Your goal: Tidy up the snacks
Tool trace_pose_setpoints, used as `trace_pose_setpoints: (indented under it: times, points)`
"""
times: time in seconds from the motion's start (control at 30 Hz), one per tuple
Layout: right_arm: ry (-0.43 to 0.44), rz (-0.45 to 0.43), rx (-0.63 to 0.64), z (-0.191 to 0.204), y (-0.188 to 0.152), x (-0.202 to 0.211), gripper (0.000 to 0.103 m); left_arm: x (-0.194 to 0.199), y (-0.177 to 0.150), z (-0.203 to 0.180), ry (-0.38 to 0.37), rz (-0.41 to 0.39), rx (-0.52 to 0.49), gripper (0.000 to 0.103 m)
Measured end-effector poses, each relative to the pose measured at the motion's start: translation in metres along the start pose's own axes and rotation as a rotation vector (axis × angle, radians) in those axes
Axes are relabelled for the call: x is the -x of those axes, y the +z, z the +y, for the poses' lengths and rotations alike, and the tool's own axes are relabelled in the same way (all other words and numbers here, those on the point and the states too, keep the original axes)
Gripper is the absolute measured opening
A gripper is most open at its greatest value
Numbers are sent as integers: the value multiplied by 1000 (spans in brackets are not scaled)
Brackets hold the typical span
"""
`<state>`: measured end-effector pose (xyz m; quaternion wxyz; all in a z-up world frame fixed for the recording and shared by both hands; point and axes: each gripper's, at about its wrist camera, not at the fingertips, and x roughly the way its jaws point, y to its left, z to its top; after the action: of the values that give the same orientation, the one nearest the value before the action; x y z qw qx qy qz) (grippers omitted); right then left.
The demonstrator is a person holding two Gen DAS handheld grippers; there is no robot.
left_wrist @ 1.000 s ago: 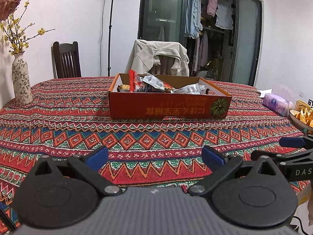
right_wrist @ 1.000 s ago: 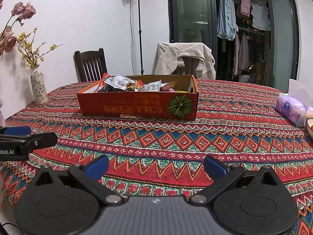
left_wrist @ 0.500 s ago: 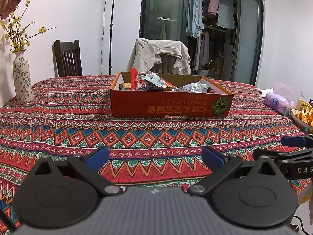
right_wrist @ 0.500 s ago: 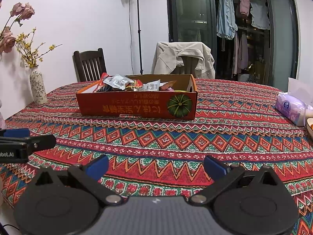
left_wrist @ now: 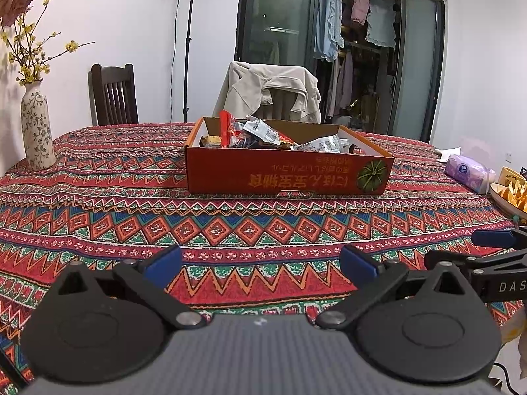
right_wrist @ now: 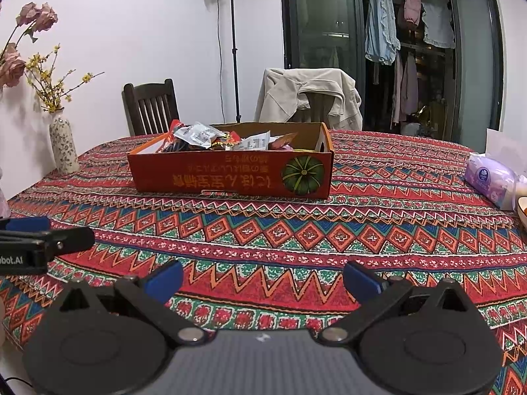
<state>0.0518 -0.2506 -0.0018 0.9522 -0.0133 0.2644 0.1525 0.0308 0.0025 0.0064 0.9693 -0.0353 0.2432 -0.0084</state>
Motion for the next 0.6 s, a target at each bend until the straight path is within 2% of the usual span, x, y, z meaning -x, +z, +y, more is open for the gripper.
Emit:
trace_pose_setpoints:
  times: [0.6]
  points:
    - [0, 6, -1, 1, -2, -4, 103, 0, -1, 0, -3, 0, 0, 103]
